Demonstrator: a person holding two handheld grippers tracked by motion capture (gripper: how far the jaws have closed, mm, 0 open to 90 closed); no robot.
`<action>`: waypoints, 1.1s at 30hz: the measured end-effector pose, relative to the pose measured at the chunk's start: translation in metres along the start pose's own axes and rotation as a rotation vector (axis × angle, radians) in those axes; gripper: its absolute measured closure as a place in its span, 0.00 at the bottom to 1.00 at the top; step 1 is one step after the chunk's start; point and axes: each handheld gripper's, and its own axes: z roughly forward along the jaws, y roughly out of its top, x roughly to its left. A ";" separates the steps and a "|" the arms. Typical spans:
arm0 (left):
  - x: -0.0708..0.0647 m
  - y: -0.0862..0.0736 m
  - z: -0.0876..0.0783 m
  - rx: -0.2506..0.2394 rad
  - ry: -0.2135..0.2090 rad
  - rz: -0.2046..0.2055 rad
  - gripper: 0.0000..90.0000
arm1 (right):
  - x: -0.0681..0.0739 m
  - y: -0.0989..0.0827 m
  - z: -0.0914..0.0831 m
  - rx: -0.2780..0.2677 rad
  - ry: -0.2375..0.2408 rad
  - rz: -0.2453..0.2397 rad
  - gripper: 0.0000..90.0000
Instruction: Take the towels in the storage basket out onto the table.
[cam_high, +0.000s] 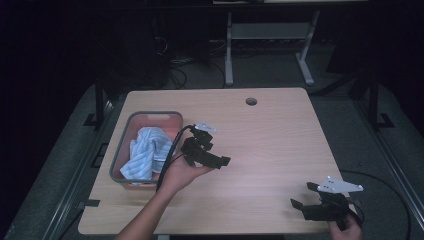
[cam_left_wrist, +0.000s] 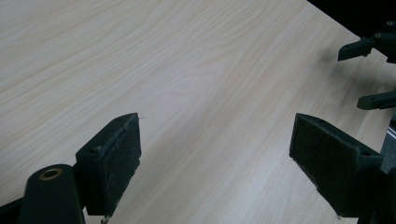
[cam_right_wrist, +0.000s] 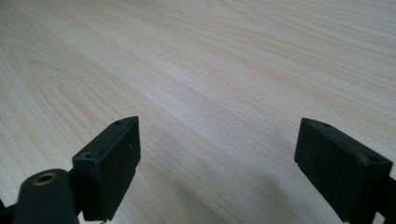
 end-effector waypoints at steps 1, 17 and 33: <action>0.002 0.000 -0.002 -0.003 0.005 -0.004 0.18 | 0.000 0.000 0.000 -0.001 0.000 0.000 0.15; 0.025 -0.010 -0.035 -0.030 0.054 -0.054 0.18 | 0.002 0.000 0.000 0.002 0.002 0.003 0.15; 0.059 -0.016 -0.067 -0.058 0.101 -0.134 0.18 | 0.003 0.000 0.001 0.005 0.001 -0.003 0.15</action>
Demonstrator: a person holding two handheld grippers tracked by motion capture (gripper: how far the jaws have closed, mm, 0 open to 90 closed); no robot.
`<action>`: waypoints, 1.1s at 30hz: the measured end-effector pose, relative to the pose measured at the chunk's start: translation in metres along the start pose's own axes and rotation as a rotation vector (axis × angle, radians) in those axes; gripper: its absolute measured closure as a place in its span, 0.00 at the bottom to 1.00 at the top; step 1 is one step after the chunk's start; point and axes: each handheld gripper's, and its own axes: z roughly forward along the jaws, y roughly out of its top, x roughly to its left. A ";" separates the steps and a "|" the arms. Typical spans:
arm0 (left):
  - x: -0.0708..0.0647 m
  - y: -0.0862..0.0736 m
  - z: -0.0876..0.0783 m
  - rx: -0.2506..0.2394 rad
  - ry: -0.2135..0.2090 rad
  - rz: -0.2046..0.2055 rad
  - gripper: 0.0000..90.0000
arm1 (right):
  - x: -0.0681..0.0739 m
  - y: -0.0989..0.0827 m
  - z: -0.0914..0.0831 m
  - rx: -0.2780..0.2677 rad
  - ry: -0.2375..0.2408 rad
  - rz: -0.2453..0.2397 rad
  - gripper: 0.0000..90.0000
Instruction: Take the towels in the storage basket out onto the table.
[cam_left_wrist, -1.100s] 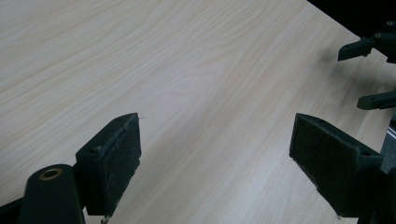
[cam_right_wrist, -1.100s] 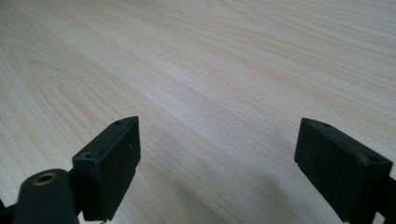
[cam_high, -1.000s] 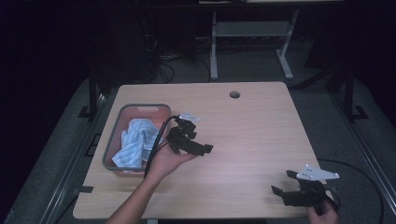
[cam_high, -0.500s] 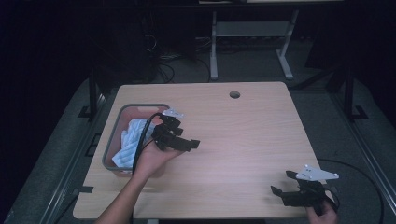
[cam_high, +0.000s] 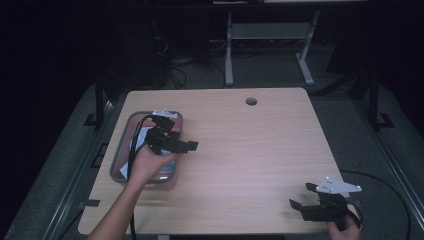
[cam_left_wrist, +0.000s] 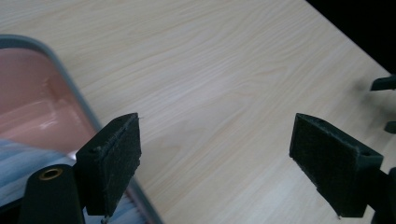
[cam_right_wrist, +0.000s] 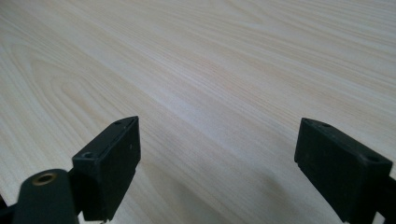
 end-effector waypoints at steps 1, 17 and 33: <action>0.003 -0.001 -0.001 -0.001 0.001 -0.007 0.18 | 0.000 0.000 0.000 0.002 0.000 0.004 0.15; 0.041 -0.018 -0.020 -0.008 0.086 -0.096 0.19 | -0.002 0.000 -0.001 0.002 -0.004 0.008 0.15; 0.065 -0.029 -0.033 -0.019 0.131 -0.152 0.20 | -0.003 -0.001 -0.001 0.004 -0.006 0.010 0.15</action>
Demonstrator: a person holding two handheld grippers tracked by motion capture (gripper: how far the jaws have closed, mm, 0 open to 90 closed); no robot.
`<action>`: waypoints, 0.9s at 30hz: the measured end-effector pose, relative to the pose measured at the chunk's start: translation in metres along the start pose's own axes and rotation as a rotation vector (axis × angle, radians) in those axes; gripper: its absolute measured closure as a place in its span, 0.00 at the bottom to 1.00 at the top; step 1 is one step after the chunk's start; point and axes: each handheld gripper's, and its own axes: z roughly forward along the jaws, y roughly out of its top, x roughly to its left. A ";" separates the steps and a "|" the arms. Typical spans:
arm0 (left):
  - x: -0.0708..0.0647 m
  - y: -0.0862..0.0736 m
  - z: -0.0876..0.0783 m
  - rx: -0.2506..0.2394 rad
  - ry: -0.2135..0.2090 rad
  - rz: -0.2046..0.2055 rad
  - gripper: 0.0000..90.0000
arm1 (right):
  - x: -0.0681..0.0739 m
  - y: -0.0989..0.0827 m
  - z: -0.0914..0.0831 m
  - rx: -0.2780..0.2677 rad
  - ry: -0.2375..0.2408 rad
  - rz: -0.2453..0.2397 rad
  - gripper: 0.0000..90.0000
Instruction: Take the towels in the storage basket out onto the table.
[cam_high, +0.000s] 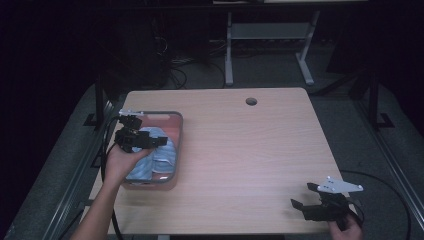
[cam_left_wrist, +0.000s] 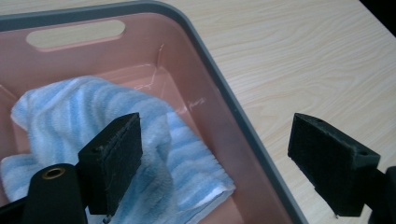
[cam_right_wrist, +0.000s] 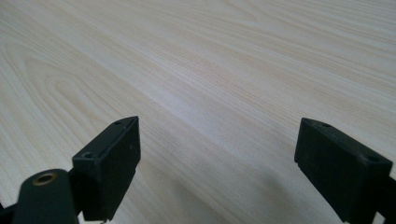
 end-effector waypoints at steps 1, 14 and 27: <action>0.001 0.000 0.000 0.004 0.006 0.001 0.20 | 0.000 0.000 0.000 -0.001 -0.001 -0.002 0.15; 0.021 -0.006 0.012 0.040 0.058 -0.064 0.20 | 0.001 0.000 0.000 0.000 -0.003 0.001 0.15; 0.028 -0.015 0.033 0.134 0.125 -0.106 0.23 | 0.005 0.002 0.000 -0.007 -0.004 -0.021 0.15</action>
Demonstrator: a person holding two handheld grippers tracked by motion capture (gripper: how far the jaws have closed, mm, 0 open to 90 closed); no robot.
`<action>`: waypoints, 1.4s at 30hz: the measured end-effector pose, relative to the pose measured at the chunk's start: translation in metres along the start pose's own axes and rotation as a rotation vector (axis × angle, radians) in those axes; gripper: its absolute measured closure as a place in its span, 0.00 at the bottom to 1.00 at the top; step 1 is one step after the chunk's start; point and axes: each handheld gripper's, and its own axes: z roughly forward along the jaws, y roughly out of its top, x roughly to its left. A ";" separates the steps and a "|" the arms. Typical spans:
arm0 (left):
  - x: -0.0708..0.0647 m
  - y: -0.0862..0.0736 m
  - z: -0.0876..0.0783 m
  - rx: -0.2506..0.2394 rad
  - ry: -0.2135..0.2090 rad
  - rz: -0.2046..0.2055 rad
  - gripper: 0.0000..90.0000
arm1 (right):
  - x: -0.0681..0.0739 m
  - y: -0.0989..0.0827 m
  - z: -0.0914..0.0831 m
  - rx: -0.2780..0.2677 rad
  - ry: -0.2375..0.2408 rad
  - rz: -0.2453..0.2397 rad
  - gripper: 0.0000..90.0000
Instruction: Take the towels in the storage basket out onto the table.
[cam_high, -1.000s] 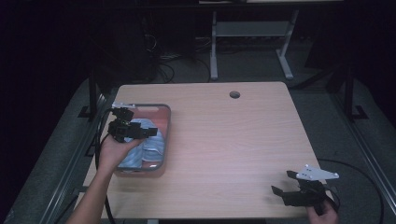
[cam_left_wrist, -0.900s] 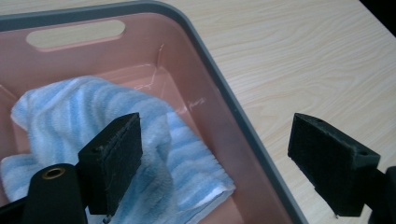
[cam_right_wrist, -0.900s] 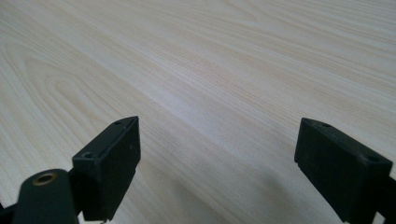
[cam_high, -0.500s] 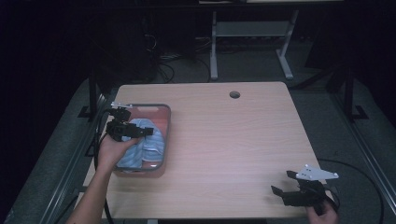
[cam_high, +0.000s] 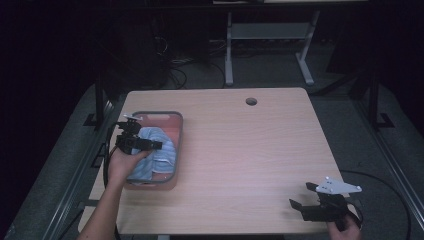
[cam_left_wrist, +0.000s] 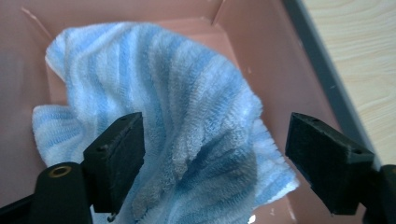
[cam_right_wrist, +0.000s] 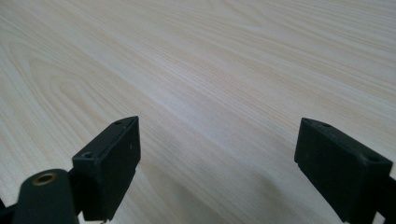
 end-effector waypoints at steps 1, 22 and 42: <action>0.000 0.000 0.002 0.014 0.008 0.003 0.23 | 0.000 0.000 0.000 0.001 0.001 -0.002 0.15; -0.010 0.002 0.036 0.263 0.113 0.140 0.67 | 0.001 0.001 0.001 0.000 0.007 -0.014 0.15; -0.007 -0.003 0.038 0.271 0.091 0.116 0.81 | 0.002 0.001 0.002 -0.001 0.002 -0.014 0.15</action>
